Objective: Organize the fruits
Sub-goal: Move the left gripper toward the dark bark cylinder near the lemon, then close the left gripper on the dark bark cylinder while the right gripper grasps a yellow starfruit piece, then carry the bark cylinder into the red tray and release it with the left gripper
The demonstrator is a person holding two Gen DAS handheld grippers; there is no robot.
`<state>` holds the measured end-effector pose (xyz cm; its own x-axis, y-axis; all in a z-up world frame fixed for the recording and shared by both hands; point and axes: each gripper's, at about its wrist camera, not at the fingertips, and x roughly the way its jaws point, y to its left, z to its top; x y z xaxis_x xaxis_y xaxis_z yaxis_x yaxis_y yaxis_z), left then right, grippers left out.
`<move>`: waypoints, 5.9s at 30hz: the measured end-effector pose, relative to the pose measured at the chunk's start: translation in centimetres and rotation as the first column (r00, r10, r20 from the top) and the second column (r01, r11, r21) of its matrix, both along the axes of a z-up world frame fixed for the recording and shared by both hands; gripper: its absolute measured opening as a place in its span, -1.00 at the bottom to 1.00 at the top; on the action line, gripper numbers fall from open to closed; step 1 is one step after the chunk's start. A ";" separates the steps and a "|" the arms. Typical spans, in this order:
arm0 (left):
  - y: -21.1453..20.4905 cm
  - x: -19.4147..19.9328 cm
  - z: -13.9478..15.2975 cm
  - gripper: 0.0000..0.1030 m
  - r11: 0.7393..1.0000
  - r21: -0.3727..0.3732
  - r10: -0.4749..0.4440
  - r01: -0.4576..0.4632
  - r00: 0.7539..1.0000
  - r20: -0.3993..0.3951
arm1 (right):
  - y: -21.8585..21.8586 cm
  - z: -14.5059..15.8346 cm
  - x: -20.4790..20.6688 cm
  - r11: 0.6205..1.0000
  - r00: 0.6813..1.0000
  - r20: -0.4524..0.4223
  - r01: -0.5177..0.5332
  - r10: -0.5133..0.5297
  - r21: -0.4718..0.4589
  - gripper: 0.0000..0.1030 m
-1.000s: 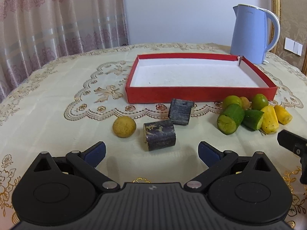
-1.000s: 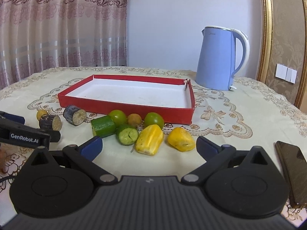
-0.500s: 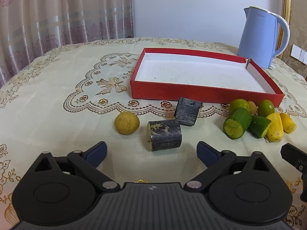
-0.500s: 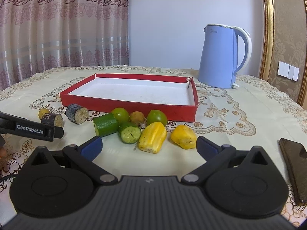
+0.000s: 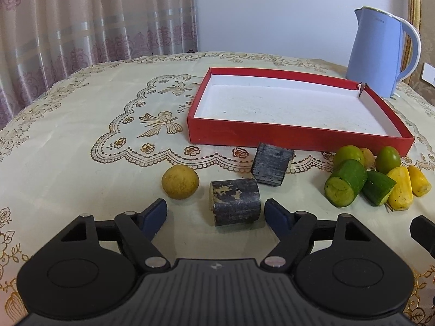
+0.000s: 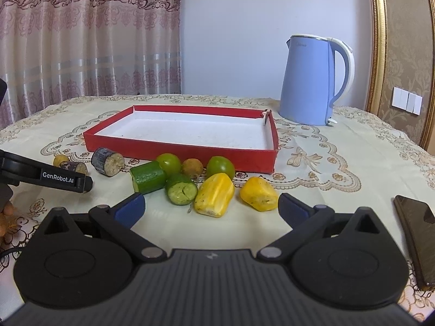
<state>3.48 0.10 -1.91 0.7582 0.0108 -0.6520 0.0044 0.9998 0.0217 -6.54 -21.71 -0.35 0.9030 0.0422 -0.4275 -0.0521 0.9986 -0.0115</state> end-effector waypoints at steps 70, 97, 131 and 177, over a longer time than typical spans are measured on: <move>1.7 -2.5 1.6 -0.36 0.991 -0.032 -0.128 0.132 0.985 0.113 | -6.9 0.3 4.8 0.992 0.988 -0.116 -0.112 0.106 -0.049 0.13; 0.8 -2.8 2.1 -0.36 0.988 -0.002 -0.151 0.152 0.980 0.126 | -6.4 -0.5 8.4 0.972 0.951 -0.229 -0.227 0.209 -0.056 -0.21; 0.0 -2.0 3.2 -0.36 0.990 0.036 -0.139 0.135 0.978 0.156 | -3.3 3.4 0.1 0.986 0.986 0.022 -0.164 0.163 0.042 -0.22; -7.8 18.7 3.0 -0.36 0.977 0.185 -0.111 0.108 0.994 0.004 | -5.3 2.7 -0.8 0.976 0.986 0.030 -0.165 0.162 0.140 -0.22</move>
